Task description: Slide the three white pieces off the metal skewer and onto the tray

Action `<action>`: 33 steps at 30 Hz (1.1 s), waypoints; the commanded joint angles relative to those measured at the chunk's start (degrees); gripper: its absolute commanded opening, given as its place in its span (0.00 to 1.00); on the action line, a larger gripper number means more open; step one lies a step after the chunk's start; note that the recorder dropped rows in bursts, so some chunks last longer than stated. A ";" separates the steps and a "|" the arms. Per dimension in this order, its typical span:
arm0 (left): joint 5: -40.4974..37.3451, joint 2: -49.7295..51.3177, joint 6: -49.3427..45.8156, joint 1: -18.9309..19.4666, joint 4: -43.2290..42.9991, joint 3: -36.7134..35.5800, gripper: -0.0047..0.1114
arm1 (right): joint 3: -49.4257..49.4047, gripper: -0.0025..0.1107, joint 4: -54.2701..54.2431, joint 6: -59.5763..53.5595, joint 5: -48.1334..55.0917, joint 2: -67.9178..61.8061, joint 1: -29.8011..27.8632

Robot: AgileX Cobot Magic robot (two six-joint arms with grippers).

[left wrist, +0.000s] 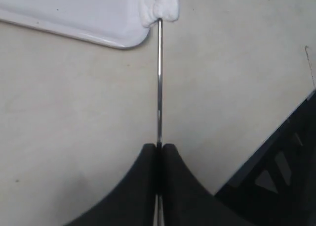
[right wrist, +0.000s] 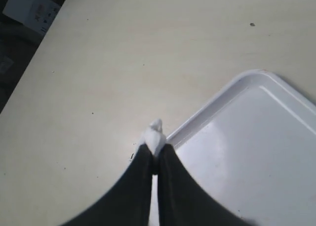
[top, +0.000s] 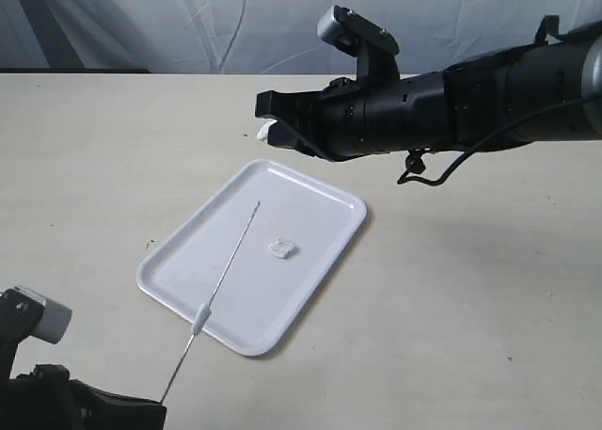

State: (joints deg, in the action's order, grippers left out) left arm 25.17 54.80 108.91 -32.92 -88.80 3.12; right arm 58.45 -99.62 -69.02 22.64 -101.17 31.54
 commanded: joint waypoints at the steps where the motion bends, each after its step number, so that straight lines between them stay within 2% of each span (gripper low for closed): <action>1: -5.92 -0.19 0.12 -0.26 0.41 -0.24 0.04 | 0.06 0.02 -0.33 -0.33 1.58 0.45 -0.12; 6: -11.42 -0.19 0.12 -0.26 2.18 -0.24 0.04 | -1.20 0.02 3.58 1.98 3.88 0.25 -0.12; 11: -11.61 -0.84 -3.75 -0.26 7.33 0.51 0.04 | -4.61 0.02 8.37 4.13 4.01 -0.79 -0.12; 17: -12.48 -3.21 -5.63 -0.26 8.89 3.68 0.04 | -5.61 0.02 7.60 4.61 9.94 -5.13 -0.03; 26: -16.70 -3.36 -6.05 -0.26 7.34 7.01 0.04 | -5.61 0.02 2.37 4.66 7.90 -8.70 3.23; 28: -17.92 -3.36 -6.05 -0.26 6.76 7.01 0.04 | -5.61 0.07 2.26 4.66 7.90 -8.70 3.23; 33: -20.31 -2.98 -6.05 -0.26 6.38 7.01 0.04 | -5.61 0.34 1.32 4.78 8.55 -8.70 3.23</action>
State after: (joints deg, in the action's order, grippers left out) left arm 6.63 51.78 103.04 -32.92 -81.85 9.78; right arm 53.20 -97.37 -64.06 31.08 -109.85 34.71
